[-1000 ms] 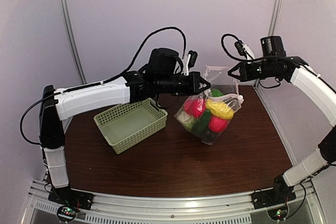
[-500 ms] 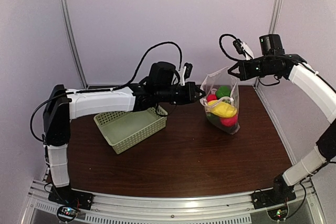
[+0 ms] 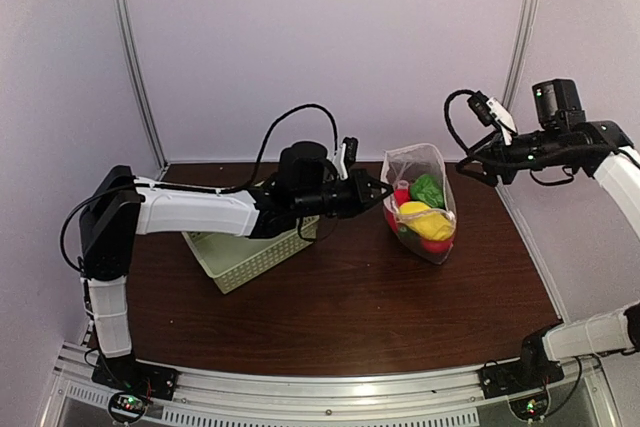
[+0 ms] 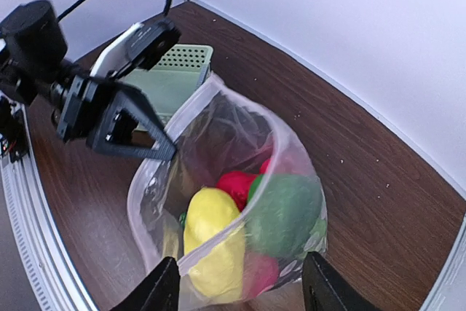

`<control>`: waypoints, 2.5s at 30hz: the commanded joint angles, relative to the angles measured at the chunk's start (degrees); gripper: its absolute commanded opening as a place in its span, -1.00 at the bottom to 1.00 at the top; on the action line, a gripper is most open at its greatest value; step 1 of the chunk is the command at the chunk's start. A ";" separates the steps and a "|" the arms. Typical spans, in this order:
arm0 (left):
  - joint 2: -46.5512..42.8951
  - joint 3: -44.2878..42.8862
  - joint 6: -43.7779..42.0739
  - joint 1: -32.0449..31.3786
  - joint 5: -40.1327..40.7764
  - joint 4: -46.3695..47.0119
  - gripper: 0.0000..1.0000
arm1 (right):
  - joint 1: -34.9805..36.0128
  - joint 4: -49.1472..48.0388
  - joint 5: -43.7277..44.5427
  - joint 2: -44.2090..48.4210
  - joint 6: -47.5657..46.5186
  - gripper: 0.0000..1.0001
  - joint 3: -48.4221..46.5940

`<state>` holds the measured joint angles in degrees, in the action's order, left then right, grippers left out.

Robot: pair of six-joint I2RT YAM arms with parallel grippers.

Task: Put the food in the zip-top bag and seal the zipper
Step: Pass from the right arm to the left, then hold the zipper food storage bag at the center of the board.

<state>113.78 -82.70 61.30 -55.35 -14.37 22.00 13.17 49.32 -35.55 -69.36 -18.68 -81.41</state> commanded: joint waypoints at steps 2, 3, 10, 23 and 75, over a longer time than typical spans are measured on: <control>-5.01 -0.51 3.51 -0.60 2.52 8.62 -1.00 | -0.16 10.71 -3.98 8.43 -14.97 0.18 6.70; -5.09 -0.64 3.99 -0.65 2.69 8.74 -1.00 | -0.16 11.13 -3.69 9.34 -15.90 0.15 8.10; -5.06 -0.90 7.65 -1.65 3.89 9.10 -1.00 | -0.08 7.40 -4.87 14.71 -15.76 0.01 15.46; -5.88 -2.56 7.46 -3.00 5.11 8.35 -1.00 | 0.81 -6.76 -5.04 10.90 -5.99 -0.52 18.36; -20.54 -3.15 -27.78 -1.67 15.59 -18.91 0.69 | 0.89 0.29 -8.38 12.17 -11.44 -1.00 9.49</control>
<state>103.15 -82.96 56.53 -57.84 -7.84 14.83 13.65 41.91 -38.50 -57.67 -24.49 -64.90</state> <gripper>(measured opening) 0.693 0.003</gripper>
